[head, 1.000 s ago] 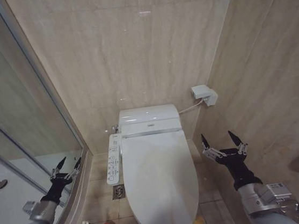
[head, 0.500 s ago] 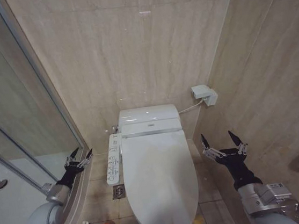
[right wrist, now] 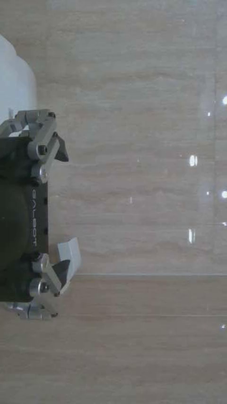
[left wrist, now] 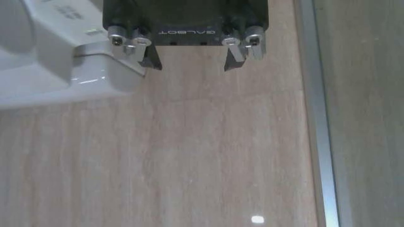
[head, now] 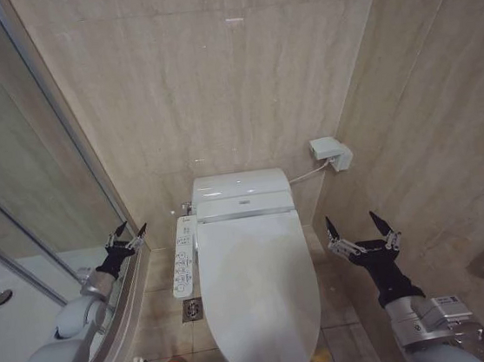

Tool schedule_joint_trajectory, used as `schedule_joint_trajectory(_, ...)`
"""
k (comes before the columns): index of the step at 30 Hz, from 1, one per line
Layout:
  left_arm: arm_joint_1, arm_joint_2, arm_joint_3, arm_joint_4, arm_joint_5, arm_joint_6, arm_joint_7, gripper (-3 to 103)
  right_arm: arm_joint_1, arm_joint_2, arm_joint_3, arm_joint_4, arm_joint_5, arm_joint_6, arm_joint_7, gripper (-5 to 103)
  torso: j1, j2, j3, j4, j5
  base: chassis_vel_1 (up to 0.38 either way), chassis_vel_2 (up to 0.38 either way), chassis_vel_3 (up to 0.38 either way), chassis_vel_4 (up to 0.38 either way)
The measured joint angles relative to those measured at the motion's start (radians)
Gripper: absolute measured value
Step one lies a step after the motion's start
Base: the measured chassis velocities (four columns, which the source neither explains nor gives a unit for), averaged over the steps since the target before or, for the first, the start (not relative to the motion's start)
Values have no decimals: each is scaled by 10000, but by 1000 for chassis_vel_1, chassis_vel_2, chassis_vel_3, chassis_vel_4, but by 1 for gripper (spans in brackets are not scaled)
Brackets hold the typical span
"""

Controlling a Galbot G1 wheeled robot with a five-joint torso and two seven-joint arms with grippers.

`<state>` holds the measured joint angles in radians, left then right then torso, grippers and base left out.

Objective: Open the toilet lid, clean the toilet bowl with a toilet brush, close the toilet lid, and flush.

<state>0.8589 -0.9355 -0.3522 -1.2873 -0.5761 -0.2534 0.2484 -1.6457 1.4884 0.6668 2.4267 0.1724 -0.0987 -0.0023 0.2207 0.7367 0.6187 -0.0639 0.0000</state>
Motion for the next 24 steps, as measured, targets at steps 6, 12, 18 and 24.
schedule_joint_trajectory(6,-918,91,636,941,15,-46,-9,70,0,0,0,0,0,0,0,100,0,0,0,0,-1,0,0,0,0)
schedule_joint_trajectory(12,-1894,16,1394,2001,30,-263,67,61,0,0,0,0,0,0,0,100,0,0,0,-1,0,0,0,0,0)
schedule_joint_trajectory(18,-2740,-313,2074,3071,118,-887,783,34,0,0,0,0,0,0,0,100,0,0,1,-1,0,0,0,0,0)
schedule_joint_trajectory(24,-3144,-492,2539,3517,298,-1090,1020,8,0,0,0,0,0,0,0,100,0,1,0,-1,0,0,0,0,0)
